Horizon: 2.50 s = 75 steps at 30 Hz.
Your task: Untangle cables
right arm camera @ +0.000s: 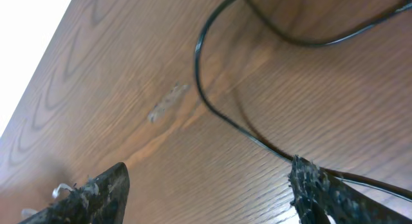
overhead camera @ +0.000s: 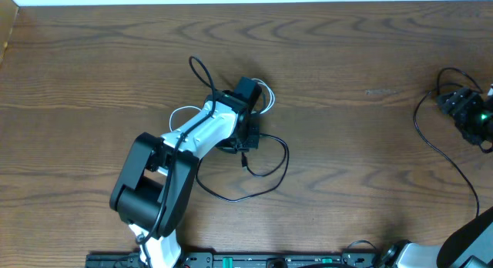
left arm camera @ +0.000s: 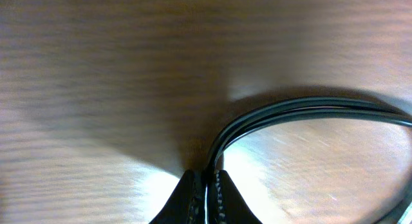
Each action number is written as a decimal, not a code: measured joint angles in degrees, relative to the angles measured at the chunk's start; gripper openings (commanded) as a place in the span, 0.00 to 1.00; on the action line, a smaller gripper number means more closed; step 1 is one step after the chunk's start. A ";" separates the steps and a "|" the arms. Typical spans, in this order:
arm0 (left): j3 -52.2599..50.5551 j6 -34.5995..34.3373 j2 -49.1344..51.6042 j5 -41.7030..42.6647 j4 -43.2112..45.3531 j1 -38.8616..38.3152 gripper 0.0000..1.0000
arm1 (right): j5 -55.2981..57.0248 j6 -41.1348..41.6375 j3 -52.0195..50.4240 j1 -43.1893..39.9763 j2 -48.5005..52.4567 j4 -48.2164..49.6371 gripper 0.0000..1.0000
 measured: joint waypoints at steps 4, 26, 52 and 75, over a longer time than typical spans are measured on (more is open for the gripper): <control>-0.13 1.29 -5.18 2.29 0.00 -0.42 0.07 | -1.20 -1.36 -0.02 0.50 0.00 -0.20 0.68; -0.13 2.36 -22.73 6.27 -0.57 -0.42 0.07 | 15.13 -0.13 0.02 9.44 7.67 8.44 0.46; -0.13 2.34 -22.73 6.27 -1.95 -0.42 0.07 | -12.72 10.27 0.02 8.59 18.93 31.06 0.17; -0.13 1.40 -22.73 6.29 -2.78 -0.42 0.07 | 6.80 10.03 0.04 17.94 19.58 30.14 0.43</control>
